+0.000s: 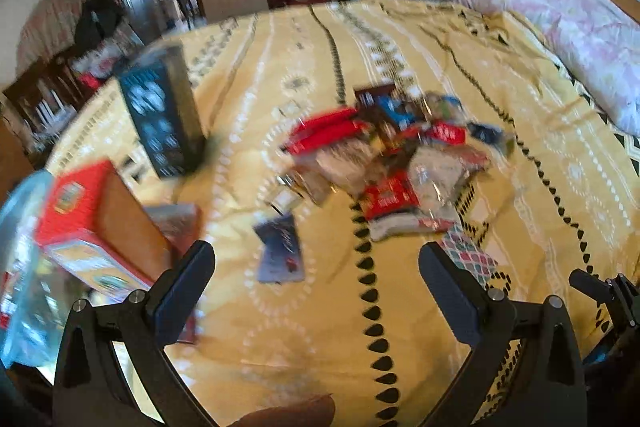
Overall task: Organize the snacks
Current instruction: 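Move both grippers back over the snack pile on the bed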
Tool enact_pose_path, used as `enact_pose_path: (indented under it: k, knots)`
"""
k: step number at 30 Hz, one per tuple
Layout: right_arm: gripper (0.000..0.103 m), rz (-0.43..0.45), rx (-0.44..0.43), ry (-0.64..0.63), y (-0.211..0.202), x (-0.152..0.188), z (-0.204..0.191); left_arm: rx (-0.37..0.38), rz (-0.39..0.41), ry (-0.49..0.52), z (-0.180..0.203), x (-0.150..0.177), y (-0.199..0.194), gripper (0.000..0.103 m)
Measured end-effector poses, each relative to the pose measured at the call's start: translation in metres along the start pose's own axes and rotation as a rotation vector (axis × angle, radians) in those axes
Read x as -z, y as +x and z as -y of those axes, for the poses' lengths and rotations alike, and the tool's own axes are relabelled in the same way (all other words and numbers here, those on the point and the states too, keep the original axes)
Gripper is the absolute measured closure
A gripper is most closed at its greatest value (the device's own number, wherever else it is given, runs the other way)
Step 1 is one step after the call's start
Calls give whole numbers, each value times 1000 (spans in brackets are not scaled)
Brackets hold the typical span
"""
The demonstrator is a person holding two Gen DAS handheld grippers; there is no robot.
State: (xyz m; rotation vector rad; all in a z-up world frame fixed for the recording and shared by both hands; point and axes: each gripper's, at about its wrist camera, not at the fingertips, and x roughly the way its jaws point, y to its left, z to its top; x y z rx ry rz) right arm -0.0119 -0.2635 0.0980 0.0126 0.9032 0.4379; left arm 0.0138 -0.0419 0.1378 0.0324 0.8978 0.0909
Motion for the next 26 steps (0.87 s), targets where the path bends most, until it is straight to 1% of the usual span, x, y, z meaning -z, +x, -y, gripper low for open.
enact_pose_path:
  k: [5,10,12,15,26]
  knots:
    - [6,-15,1,24,3,6,9,28,-121,-11,7,23,59,1]
    - [6,-32,10,40,7,11,18,17,-190,-42,2,49,104,1]
    - [6,-42,11,46,9,13,21,27,-238,-62,-2,61,123,0]
    - [6,-49,11,47,10,13,22,36,-180,-91,-5,70,124,0]
    - [6,-76,4,50,14,17,18,39,-155,-89,-3,73,126,0]
